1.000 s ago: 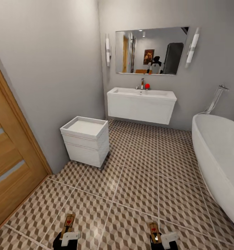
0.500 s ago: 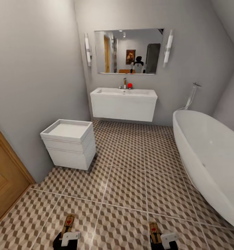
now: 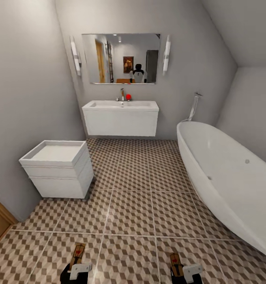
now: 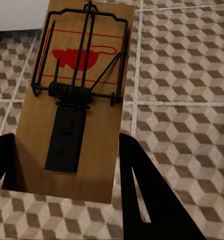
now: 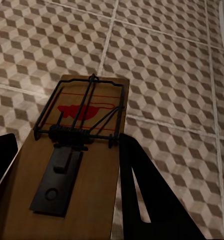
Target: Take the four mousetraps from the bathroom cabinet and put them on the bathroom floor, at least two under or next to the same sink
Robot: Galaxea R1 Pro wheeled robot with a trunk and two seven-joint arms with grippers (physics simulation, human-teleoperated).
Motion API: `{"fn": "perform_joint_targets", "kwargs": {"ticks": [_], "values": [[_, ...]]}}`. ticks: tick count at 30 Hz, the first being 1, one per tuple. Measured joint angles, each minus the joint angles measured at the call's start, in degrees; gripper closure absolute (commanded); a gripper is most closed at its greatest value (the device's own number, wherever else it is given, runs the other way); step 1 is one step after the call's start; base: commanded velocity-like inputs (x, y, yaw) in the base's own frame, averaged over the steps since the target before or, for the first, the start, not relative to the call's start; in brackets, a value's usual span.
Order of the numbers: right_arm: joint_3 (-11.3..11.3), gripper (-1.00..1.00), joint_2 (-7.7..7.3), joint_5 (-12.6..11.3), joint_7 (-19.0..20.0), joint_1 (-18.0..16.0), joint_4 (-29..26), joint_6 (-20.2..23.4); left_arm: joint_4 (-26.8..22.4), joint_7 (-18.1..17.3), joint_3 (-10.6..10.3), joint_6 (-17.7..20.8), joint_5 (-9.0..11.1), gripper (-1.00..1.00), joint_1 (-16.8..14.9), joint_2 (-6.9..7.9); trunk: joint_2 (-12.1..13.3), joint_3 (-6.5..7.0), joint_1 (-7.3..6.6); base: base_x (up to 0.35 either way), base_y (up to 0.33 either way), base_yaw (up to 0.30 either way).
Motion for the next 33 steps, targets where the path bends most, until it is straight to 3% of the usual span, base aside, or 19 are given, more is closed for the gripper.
{"fn": "perform_joint_targets", "kwargs": {"ticks": [11, 33], "values": [[0.01, 1.0, 0.0, -0.01, -0.08, -0.01, 0.02, -0.06, -0.01, 0.01, -0.01, 0.0, -0.01, 1.0, 0.01, 0.01, 0.0, 0.0, -0.02, 0.044, 0.006, -0.089], [0.01, 1.0, 0.0, 0.0, -0.09, -0.01, 0.02, -0.06, -0.01, -0.08, -0.01, 0.0, -0.01, 1.0, 0.01, 0.01, 0.0, 0.0, -0.04, 0.325, 0.008, -0.001]]}}
